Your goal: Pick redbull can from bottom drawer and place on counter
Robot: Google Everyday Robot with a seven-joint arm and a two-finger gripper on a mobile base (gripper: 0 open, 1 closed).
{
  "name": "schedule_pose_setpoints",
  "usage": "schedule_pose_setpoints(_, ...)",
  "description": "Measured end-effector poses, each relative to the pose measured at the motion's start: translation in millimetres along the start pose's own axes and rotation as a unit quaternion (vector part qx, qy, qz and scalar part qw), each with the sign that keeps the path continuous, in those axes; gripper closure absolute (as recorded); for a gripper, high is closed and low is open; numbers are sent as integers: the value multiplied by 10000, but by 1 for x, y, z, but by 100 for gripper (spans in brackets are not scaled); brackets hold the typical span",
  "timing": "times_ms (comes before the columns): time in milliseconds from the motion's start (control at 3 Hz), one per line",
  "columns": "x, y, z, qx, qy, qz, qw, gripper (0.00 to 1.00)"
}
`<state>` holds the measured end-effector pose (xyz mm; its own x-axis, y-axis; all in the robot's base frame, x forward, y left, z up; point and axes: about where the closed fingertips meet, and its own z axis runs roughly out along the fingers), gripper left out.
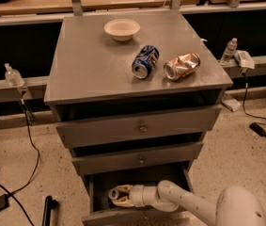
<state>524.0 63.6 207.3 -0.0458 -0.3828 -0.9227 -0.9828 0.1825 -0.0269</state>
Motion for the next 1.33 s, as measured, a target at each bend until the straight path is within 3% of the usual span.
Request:
schedule_pose_setpoints(333, -22, 12, -11, -94, -377, -330, 9987, 100)
schedule_pose_setpoints(667, -47, 21, -30, -104, -366, -664, 9971, 100)
schedule_pose_setpoints(1000, -75, 31, -41, -53, 115, -999, 9949, 100)
schedule_pose_setpoints(1333, -112, 40, -46, -239, 568, -1183, 9911, 100)
